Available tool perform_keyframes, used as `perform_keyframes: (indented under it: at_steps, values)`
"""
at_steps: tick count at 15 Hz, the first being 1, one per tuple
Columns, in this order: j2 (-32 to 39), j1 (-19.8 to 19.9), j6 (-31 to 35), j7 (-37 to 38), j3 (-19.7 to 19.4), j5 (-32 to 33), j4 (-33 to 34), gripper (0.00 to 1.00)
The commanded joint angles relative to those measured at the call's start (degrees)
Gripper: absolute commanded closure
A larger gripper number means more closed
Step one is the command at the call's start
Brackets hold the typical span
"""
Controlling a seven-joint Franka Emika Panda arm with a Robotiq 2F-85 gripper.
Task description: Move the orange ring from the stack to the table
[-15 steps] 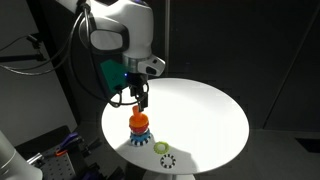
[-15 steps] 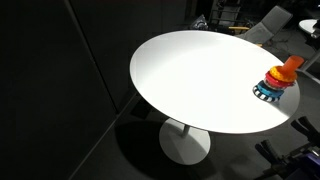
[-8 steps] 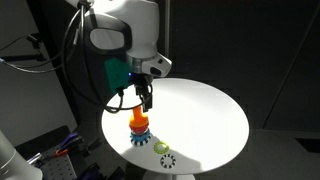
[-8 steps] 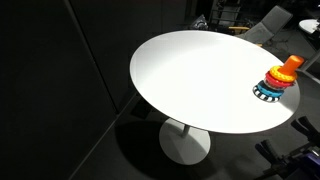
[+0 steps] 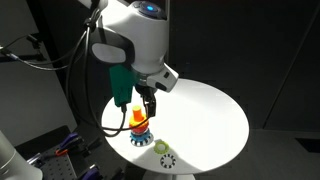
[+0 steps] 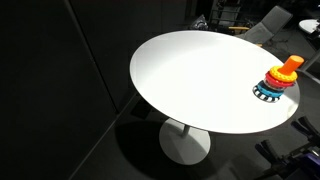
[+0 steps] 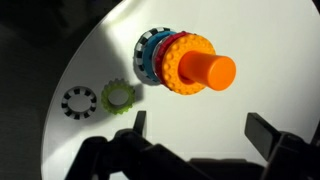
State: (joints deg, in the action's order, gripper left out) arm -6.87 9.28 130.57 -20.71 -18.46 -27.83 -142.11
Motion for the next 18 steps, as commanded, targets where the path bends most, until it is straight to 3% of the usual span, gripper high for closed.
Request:
perform_keyframes:
  at_steps: [1,10,18]
  values:
    - [3.6,1.1,-1.7,-5.4,-0.4,-5.5,2.2,0.00]
    - [9.5,3.3,-3.1,-14.5,1.3,-12.7,2.8,0.00]
    - [13.4,6.1,-4.3,-16.0,2.0,-13.0,4.3,0.00]
